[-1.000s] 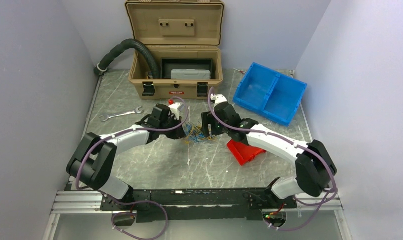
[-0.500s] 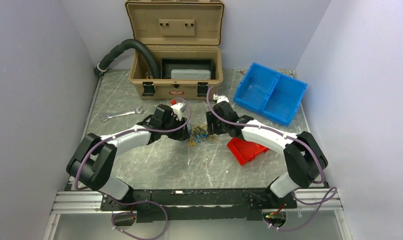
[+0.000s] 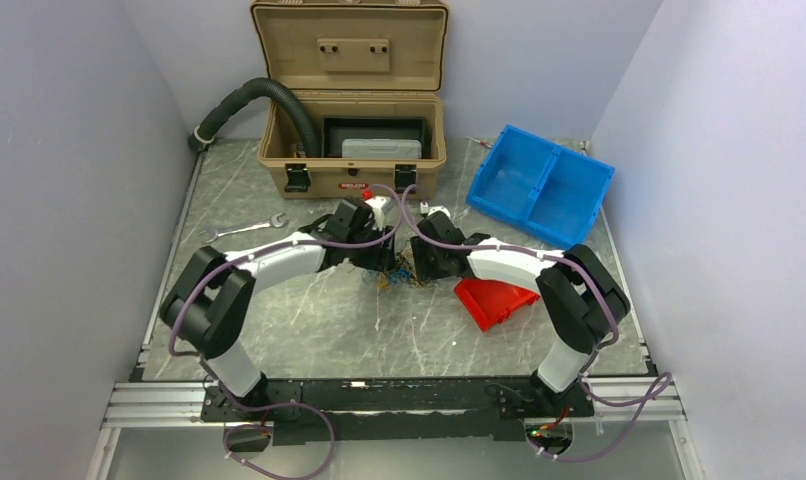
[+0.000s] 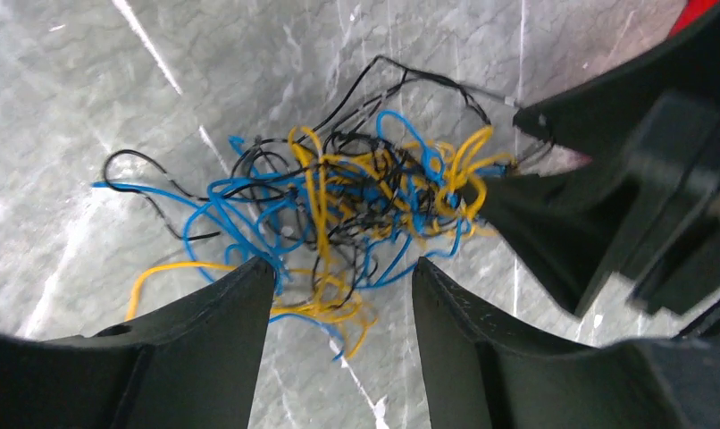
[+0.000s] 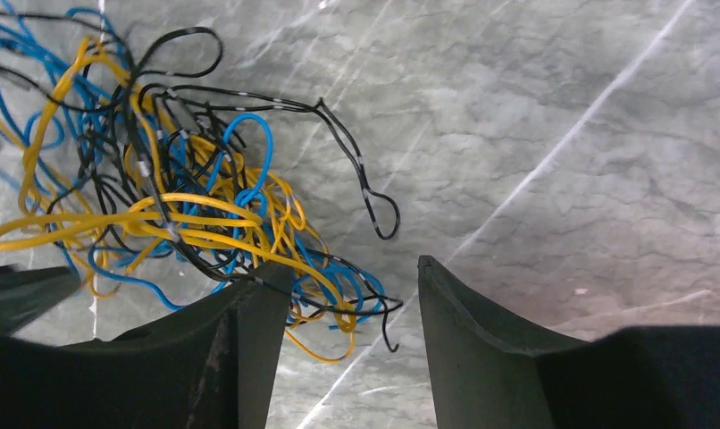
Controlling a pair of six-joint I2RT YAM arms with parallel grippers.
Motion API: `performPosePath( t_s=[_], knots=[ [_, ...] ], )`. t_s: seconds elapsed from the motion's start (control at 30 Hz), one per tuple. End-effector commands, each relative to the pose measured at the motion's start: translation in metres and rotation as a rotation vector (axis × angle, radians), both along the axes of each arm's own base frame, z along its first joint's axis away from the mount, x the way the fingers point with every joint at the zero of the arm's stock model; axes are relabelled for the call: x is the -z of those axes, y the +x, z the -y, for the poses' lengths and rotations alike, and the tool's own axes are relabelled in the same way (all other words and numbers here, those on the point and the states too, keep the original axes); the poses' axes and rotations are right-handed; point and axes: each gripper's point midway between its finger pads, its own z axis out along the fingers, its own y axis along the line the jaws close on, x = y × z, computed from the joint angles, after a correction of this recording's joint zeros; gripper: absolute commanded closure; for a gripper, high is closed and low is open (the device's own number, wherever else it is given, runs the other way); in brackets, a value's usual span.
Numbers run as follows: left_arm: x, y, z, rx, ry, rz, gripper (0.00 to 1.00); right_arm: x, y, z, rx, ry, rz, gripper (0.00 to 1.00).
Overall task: Untangle the cables
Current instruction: Untie the cable.
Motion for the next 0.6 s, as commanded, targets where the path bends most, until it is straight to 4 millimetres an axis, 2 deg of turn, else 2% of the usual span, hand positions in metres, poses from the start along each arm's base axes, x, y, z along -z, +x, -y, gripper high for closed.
performPosePath(
  t_s=[0.0, 0.17, 0.33, 0.4, 0.5, 0.57],
  knots=[
    [0.014, 0.000, 0.010, -0.031, 0.078, -0.066, 0.38, -0.002, -0.003, -0.020, -0.031, 0.026, 0.011, 0.44],
    [0.033, 0.001, 0.009, -0.076, 0.153, -0.114, 0.39, -0.008, -0.013, -0.042, -0.059, 0.088, 0.017, 0.45],
    [0.044, -0.005, 0.010, -0.082, 0.080, -0.183, 0.46, -0.024, -0.025, -0.058, -0.063, 0.229, 0.025, 0.48],
    [0.049, -0.007, 0.009, -0.080, 0.082, -0.197, 0.60, -0.024, -0.025, -0.056, -0.045, 0.229, 0.032, 0.49],
    [0.053, -0.009, -0.001, -0.105, 0.125, -0.199, 1.00, -0.016, -0.021, -0.037, 0.014, 0.135, 0.036, 0.51],
    [0.050, -0.008, -0.012, -0.128, 0.159, -0.176, 1.00, -0.012, -0.016, -0.020, 0.063, 0.044, 0.045, 0.51]
  ],
)
